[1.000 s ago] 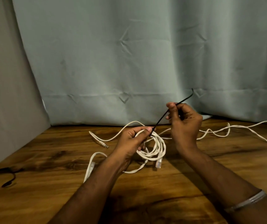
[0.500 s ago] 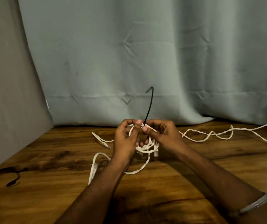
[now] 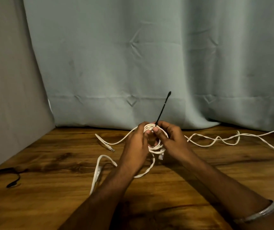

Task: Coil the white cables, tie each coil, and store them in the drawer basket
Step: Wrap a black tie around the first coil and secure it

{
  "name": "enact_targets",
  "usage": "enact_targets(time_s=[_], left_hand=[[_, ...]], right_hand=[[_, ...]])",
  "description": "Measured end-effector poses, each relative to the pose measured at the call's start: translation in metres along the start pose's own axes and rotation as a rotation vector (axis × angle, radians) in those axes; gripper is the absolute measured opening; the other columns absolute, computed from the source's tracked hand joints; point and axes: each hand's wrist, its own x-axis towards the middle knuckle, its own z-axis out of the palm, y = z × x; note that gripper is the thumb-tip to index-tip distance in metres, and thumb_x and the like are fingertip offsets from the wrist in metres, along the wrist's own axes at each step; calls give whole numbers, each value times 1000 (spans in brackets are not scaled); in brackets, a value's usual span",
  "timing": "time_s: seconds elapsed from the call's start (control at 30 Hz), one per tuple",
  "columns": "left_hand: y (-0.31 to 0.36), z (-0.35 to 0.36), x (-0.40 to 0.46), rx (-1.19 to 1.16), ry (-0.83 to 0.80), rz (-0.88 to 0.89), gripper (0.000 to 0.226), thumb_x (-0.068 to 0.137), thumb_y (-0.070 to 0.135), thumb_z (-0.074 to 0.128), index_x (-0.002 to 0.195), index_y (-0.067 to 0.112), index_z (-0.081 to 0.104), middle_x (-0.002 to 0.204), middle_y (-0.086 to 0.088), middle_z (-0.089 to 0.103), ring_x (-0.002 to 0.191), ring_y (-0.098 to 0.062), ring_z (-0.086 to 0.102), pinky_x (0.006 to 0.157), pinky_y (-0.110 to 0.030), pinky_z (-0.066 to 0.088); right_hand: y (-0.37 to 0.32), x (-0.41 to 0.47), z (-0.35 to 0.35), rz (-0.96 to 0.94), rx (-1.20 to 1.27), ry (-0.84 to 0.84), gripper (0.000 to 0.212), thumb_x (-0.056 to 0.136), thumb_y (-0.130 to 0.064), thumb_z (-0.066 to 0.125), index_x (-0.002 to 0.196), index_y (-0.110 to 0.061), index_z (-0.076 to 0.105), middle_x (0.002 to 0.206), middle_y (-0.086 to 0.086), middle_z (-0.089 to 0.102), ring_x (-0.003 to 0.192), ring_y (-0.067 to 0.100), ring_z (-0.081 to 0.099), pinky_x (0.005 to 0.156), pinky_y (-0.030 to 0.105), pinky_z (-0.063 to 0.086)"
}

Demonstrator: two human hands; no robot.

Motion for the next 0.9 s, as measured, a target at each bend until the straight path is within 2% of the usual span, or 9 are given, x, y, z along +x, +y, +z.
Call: enact_targets(time_s=[0.1,0.2,0.33,0.43,0.53,0.67,0.77,0.87,0.9], left_hand=[[4,-1,-3,130,23,6,28,108,28,37,132,26,51,104,-2,68,91,-16,65,70,-30,51],[7,-2,-5,174,17,4,27,107,24,37,132,29,48,106,-2,66,92,-15,63,73,-36,55],[11,-2,-9,163,-10,40,43,106,15,40,144,33,41,117,1,66,102,-11,65,82,-34,58],[9,-3,-7,168,-13,58,40,106,14,40,143,29,44,117,5,66,99,-7,64,75,-24,53],[7,-3,-4,118,9,64,29,107,16,39,130,26,52,109,2,69,92,-5,66,71,-21,53],[8,2,-6,165,-40,87,25,107,23,39,127,22,54,108,-1,69,95,-13,65,77,-36,55],[8,7,-8,193,-83,131,24,107,26,38,125,23,54,99,-1,68,86,-15,62,66,-25,41],[10,8,-9,166,-127,145,23,108,28,37,125,26,53,91,7,63,76,-6,55,58,-12,32],[10,9,-10,160,-157,139,22,108,29,36,123,26,52,90,8,62,75,-4,55,58,-13,33]], right_hand=[[-3,-3,-1,-42,-219,-9,16,105,-30,59,111,-23,72,96,-8,77,89,6,72,77,29,56],[-5,-3,-1,-74,-277,27,16,102,-31,64,111,-24,74,98,-10,77,90,4,72,78,29,58],[-9,-5,1,-47,-70,50,21,100,-18,68,121,-22,70,99,0,79,73,5,71,66,29,56],[-12,-4,1,-10,7,12,25,99,-15,68,123,-20,61,97,7,78,72,19,72,66,35,60],[-15,-3,2,-2,70,-6,20,97,-15,70,116,-16,64,99,7,78,76,23,72,71,35,62],[-15,0,-2,-22,12,73,24,89,-40,71,104,-21,76,95,0,80,91,19,76,82,33,62],[-14,3,-8,-45,5,165,7,92,-24,77,88,-19,78,83,2,79,81,16,74,76,31,60],[-14,5,-10,-99,-64,206,18,95,-15,73,78,-9,73,68,4,71,65,9,63,63,25,51],[-14,5,-10,-116,-91,218,21,96,-14,72,76,-6,69,66,4,66,62,8,58,60,23,47]])
